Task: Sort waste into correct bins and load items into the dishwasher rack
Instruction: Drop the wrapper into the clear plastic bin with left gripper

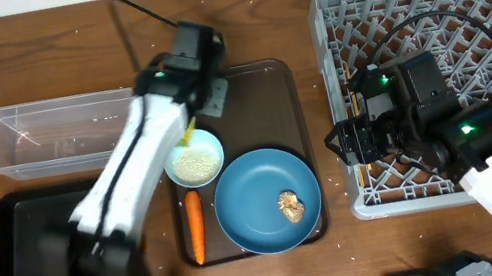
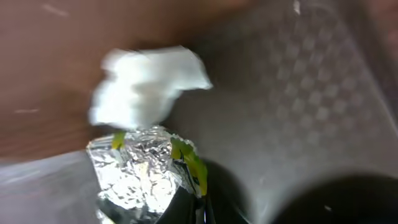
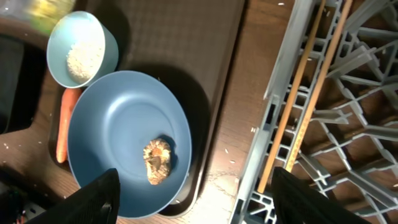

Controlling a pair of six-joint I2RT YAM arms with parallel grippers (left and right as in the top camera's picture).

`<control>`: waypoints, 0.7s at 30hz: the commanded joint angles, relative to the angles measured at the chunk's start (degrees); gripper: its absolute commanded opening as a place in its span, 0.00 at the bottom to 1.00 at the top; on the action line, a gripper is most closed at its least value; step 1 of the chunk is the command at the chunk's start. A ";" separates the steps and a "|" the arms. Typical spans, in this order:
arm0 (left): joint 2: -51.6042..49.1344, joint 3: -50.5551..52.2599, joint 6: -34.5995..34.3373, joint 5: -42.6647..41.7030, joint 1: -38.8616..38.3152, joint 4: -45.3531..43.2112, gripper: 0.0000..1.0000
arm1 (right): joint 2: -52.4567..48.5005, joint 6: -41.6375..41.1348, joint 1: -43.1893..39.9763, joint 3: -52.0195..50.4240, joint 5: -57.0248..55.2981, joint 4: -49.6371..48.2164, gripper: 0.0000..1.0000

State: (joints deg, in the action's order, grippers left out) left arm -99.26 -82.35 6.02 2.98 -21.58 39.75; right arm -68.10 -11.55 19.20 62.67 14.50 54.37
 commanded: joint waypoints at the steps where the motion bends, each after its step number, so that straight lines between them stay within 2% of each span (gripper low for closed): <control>1: 5.44 -2.05 1.16 8.00 0.20 1.95 0.06 | -0.07 -0.22 0.61 0.26 -0.98 -0.42 0.71; 6: 5.90 -1.51 2.45 10.38 3.17 3.93 0.06 | -0.07 -0.22 0.59 0.26 -0.98 -0.81 0.72; 10: 4.74 -0.33 -0.85 10.21 7.89 3.78 0.06 | -0.07 -0.24 0.61 0.26 -0.96 -0.61 0.72; 19: -0.02 0.37 -0.96 2.95 16.61 1.79 0.06 | -0.07 -0.66 0.61 0.26 -0.94 -0.74 0.72; 21: -1.49 0.37 -3.02 2.75 17.31 1.51 0.06 | -0.07 -0.66 0.61 0.26 -0.83 -0.57 0.72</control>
State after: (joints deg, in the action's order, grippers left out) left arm -98.52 -82.54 5.43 7.86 -5.13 41.47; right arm -68.10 -11.55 19.20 62.67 14.06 53.76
